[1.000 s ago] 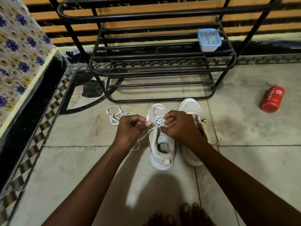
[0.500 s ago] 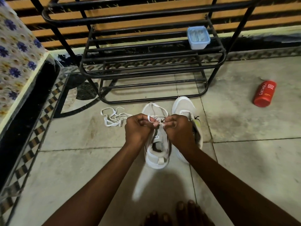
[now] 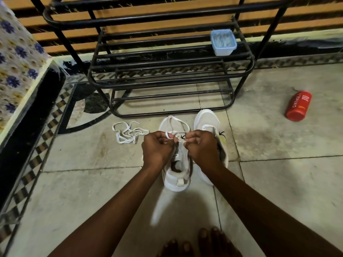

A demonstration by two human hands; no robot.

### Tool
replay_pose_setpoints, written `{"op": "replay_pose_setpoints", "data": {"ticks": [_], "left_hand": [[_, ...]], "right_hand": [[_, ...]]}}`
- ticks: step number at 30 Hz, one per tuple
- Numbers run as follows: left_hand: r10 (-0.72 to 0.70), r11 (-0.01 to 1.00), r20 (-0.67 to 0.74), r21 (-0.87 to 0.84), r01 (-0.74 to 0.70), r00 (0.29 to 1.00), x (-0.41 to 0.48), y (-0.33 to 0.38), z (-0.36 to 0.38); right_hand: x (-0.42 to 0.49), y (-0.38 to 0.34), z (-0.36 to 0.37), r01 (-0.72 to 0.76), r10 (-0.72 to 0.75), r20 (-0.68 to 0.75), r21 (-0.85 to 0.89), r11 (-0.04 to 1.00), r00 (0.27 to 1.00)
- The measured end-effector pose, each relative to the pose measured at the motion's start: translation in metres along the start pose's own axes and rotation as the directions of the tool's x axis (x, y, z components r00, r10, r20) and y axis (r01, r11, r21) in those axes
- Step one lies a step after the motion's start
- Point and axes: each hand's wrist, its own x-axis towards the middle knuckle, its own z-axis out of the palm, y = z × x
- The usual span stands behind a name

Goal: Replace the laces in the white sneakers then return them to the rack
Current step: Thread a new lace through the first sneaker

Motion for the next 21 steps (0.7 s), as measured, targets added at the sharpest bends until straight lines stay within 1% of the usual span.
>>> {"op": "replay_pose_setpoints", "data": {"ticks": [4, 7, 12, 14, 16, 21], "left_hand": [[0.029, 1.000, -0.024, 0.010, -0.029, 0.999, -0.003, 0.000, 0.003], [0.091, 0.995, -0.021, 0.031, -0.090, 0.996, -0.007, -0.003, 0.004], [0.226, 0.960, -0.004, 0.169, -0.222, 0.974, -0.012, -0.006, 0.006], [0.222, 0.958, 0.001, 0.187, -0.218, 0.975, -0.012, -0.007, 0.006], [0.188, 0.968, 0.002, 0.167, -0.186, 0.982, -0.009, -0.006, 0.005], [0.134, 0.979, 0.014, 0.151, -0.135, 0.991, -0.001, -0.006, 0.006]], "right_hand": [[-0.001, -0.001, -0.001, 0.007, -0.007, -0.014, 0.013, 1.000, 1.000], [-0.004, -0.002, -0.001, 0.026, -0.026, -0.027, 0.016, 1.000, 0.999], [-0.006, -0.004, -0.002, 0.037, -0.037, -0.031, -0.009, 0.999, 0.999], [-0.006, -0.006, -0.001, 0.064, -0.066, -0.044, -0.047, 0.997, 0.997], [-0.006, -0.007, 0.000, 0.088, -0.092, -0.044, -0.087, 0.992, 0.995], [0.000, -0.011, -0.003, 0.090, -0.086, 0.033, -0.156, 0.984, 0.996]]}}
